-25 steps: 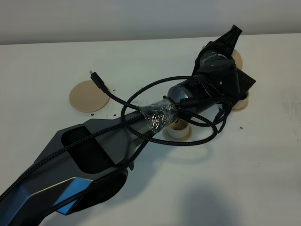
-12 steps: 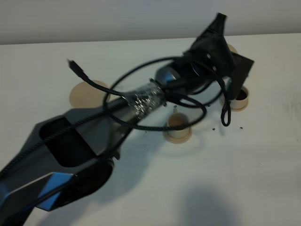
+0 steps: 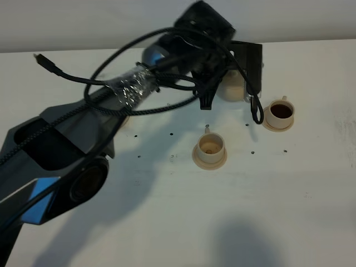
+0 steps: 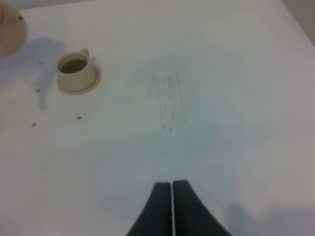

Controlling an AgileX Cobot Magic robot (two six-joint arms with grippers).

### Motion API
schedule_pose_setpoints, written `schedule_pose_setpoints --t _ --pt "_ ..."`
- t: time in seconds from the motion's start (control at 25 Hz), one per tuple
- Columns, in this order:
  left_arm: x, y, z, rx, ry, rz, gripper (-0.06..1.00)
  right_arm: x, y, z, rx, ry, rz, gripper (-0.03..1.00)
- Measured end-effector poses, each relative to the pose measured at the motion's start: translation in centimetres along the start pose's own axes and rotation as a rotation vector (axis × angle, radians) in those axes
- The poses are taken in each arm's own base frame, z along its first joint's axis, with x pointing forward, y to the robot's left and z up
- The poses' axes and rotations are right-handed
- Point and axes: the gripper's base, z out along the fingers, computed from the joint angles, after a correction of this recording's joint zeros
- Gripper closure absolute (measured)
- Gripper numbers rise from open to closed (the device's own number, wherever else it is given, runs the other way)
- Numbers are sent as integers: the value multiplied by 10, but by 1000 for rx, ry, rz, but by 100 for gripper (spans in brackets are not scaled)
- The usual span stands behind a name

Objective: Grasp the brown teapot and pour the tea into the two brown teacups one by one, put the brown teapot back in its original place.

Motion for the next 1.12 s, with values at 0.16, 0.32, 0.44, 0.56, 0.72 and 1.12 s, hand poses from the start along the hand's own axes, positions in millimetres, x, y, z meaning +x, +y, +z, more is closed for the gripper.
schedule_pose_setpoints --t 0.16,0.32,0.44,0.56,0.72,1.12 --pt "6 3 2 28 -22 -42 79 0 0 0 0 0 0 99" --pt "7 4 3 31 -22 -45 79 0 0 0 0 0 0 99" --pt "8 4 3 32 -23 -47 79 0 0 0 0 0 0 99" --pt "8 3 2 43 -14 -48 79 0 0 0 0 0 0 99" --pt "13 4 -11 74 19 -52 79 0 0 0 0 0 0 99" --pt "30 24 -90 9 38 -52 79 0 0 0 0 0 0 99"
